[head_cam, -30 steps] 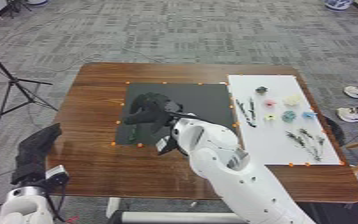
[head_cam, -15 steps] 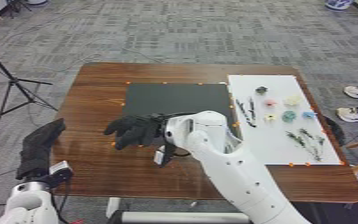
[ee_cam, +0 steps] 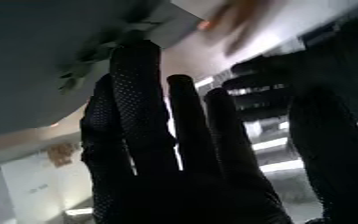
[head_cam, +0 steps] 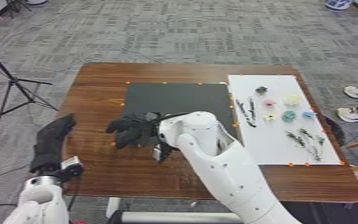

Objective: Arrange flowers

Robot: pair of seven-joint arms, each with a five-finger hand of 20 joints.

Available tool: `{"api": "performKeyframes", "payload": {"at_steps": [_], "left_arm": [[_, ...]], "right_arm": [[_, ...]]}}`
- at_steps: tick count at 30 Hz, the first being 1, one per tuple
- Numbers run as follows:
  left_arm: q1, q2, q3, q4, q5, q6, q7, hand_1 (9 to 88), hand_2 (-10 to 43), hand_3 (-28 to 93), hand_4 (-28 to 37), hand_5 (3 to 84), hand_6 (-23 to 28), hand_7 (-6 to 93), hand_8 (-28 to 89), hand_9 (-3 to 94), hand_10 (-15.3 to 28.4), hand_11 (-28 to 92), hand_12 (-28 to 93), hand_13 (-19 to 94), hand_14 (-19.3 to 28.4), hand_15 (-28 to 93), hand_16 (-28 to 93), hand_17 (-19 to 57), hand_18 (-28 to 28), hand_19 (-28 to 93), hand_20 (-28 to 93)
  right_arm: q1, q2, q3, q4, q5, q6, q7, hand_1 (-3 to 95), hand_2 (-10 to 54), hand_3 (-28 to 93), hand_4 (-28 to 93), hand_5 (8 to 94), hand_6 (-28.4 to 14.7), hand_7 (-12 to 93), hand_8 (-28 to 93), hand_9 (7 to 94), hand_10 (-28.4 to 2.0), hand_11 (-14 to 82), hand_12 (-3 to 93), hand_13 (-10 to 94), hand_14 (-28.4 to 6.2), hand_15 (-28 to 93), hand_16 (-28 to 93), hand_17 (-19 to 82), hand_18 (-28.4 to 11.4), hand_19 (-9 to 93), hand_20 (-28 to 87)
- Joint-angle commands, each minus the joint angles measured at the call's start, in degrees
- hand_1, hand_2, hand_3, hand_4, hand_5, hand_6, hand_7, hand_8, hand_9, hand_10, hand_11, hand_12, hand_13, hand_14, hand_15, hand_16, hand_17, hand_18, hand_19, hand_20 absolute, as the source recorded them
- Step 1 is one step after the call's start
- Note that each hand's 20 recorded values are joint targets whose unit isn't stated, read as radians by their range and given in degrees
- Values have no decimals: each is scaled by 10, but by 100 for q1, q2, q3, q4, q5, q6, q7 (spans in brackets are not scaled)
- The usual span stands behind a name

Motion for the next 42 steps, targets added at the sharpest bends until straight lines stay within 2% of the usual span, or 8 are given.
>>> {"api": "performKeyframes", "payload": {"at_steps": [1, 6, 12, 18, 26, 33, 42], "left_arm": [[13, -75, -182, -163, -19, -137, 102, 213, 25, 727, -249, 473, 21, 169, -77, 458, 125, 175, 119, 311, 127, 86, 24, 45, 66, 12, 148], [176, -85, -292, -201, -68, -215, 158, 213, 24, 729, -248, 473, 21, 169, -76, 458, 125, 176, 119, 311, 127, 86, 25, 45, 66, 12, 148], [247, -109, -327, -223, -66, -293, 164, 214, 23, 728, -246, 475, 21, 171, -77, 457, 124, 176, 120, 311, 127, 86, 25, 44, 66, 12, 148], [268, -99, -357, -275, -52, -260, 139, 215, 22, 726, -242, 475, 22, 172, -76, 456, 124, 175, 121, 311, 127, 85, 25, 44, 66, 12, 148], [305, -93, -402, -303, -50, -271, 114, 216, 19, 726, -239, 477, 22, 173, -76, 456, 124, 177, 123, 310, 127, 85, 25, 44, 66, 12, 148], [250, -91, -351, -286, -45, -276, 103, 216, 17, 726, -238, 477, 22, 174, -75, 455, 124, 176, 123, 310, 127, 85, 26, 43, 65, 12, 148], [130, -107, -242, -241, -46, -277, 112, 217, 17, 724, -237, 477, 22, 174, -76, 453, 124, 178, 125, 309, 128, 85, 26, 43, 65, 12, 148]], "right_arm": [[72, -79, 50, 165, -567, 13, -216, 149, 115, 761, -100, 261, -57, 229, -89, 444, -121, 63, 87, 583, -203, 636, 283, 226, -278, 713, 555], [99, 6, 15, 162, -592, 70, -142, 146, 112, 760, -100, 266, -60, 224, -88, 443, -123, 64, 86, 587, -202, 639, 281, 230, -279, 716, 558], [119, 152, -55, 102, -654, -27, -5, 143, 110, 757, -100, 281, -64, 212, -84, 449, -129, 63, 87, 590, -202, 642, 280, 234, -280, 720, 560], [157, 417, -120, 6, -534, -161, 181, 142, 110, 754, -101, 295, -68, 207, -83, 458, -132, 65, 89, 595, -200, 645, 280, 238, -281, 724, 561], [223, 620, -107, -57, -253, -146, 338, 140, 108, 752, -101, 305, -68, 205, -81, 461, -132, 65, 88, 598, -199, 648, 281, 239, -281, 727, 562], [225, 545, -124, -78, 134, -292, 441, 139, 105, 751, -100, 313, -71, 199, -82, 466, -134, 65, 89, 601, -199, 648, 281, 241, -282, 729, 563], [363, 59, 87, 252, 428, -373, 524, 139, 102, 746, -101, 319, -68, 193, -82, 468, -134, 66, 93, 601, -200, 648, 283, 241, -283, 730, 563]]}}
